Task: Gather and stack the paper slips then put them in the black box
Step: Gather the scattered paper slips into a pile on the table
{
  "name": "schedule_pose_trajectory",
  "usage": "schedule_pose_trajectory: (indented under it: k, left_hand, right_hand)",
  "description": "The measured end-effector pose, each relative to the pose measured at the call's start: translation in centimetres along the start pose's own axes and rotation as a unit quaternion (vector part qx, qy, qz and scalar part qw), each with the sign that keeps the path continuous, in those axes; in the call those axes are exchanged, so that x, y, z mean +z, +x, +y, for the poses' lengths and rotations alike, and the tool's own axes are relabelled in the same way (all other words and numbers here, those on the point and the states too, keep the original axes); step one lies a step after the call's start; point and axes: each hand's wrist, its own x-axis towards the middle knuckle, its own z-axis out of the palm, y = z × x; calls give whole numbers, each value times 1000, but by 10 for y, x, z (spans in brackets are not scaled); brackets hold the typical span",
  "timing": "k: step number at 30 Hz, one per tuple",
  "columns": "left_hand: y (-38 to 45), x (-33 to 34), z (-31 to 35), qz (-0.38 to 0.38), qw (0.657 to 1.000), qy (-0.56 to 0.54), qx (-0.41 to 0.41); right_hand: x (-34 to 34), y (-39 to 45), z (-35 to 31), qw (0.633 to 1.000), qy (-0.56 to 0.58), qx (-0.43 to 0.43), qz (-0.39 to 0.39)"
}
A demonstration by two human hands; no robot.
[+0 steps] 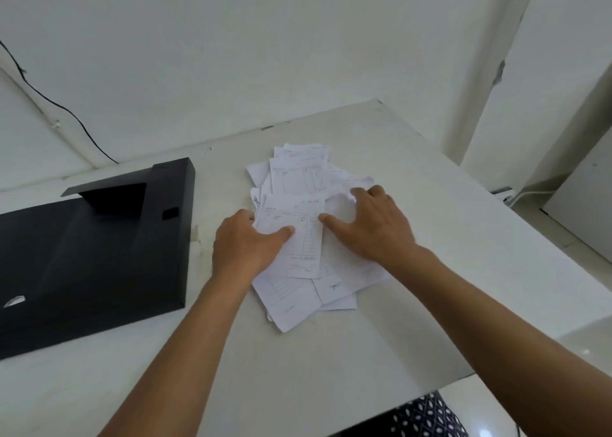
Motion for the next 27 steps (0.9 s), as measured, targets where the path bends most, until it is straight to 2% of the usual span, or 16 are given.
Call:
schedule_pose_trajectory:
  k: [4, 6, 8, 11, 13, 16, 18, 21, 23, 25, 27]
  left_hand:
    - [-1, -18, -12, -21, 997, -54, -52]
    - [-2, -18, -11, -37, 993, -96, -55]
    - [-3, -10, -3, -30, 991, -123, -41]
    - [-9, 0, 6, 56, 997, -40, 25]
    - [-14, 2, 2, 122, 989, 35, 75]
    - [-18, 8, -6, 122, 983, 104, 89]
    - [-20, 13, -5, 107, 984, 112, 89]
    - [-17, 16, 1, 89, 992, 53, 76]
    - [-8, 7, -1, 64, 996, -52, 20]
    - [-2, -4, -7, 35, 988, -146, -41]
    - [-1, -8, -11, 15, 982, -181, -47]
  right_hand:
    - [-14, -3, 21, 995, -63, 71, 26]
    - [-13, -7, 23, 996, -63, 65, 1]
    - [-7, -6, 13, 999, -13, 44, -30]
    - [-3, 2, 0, 998, 53, 17, -29]
    - [-4, 3, 4, 1000, 5, 19, 16]
    - [-4, -4, 18, 989, -129, 45, 56]
    - [3, -9, 18, 989, -139, 28, 53]
    - [11, -7, 9, 999, -12, -22, 31]
    - [5, -3, 6, 997, 70, 3, 25]
    - [-2, 0, 10, 997, 63, 34, 18]
    - [-3, 1, 10, 997, 56, 43, -8]
